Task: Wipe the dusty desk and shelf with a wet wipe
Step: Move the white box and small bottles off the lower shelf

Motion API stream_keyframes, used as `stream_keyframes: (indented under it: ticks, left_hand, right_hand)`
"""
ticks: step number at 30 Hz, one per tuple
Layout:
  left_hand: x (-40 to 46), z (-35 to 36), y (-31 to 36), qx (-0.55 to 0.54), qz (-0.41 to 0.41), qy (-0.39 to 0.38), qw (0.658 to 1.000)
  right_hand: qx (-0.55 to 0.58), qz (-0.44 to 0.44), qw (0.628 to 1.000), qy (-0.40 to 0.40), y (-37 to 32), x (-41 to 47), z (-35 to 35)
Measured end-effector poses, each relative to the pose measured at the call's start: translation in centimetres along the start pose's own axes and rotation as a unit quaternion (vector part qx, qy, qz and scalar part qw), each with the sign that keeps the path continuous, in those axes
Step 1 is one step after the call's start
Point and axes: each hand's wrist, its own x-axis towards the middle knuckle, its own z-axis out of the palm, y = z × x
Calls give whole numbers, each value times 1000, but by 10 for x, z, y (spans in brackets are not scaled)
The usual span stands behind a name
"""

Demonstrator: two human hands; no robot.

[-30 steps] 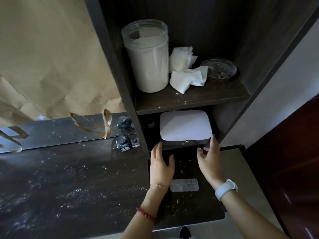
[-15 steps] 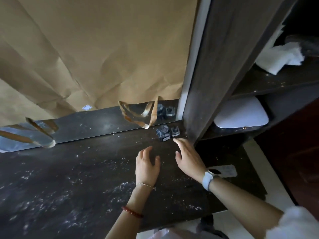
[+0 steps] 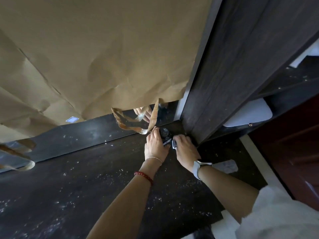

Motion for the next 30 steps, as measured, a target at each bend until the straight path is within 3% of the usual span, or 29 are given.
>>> stream_keyframes:
  ticks: [5,9,14,18,30]
  left_hand:
    - [8,2,-1,24,1,8,1000]
    - [-8,6,-3,-17,-3,25,1000]
    - [-64,8,4,-121,-25,116,985]
    - [-101,5,27,-146,19,172,974]
    - [-116,36,152,-141,164,102,971]
  right_hand:
    - [51,22,998,-24,6,-19,-1]
    - [136,31,990,-10,10,-45,-9]
    - [187,22,982,34,30,-82,-26]
    - [240,22,968,67,52,-105,-46]
    - [329,40,919,214,136,-110,-127]
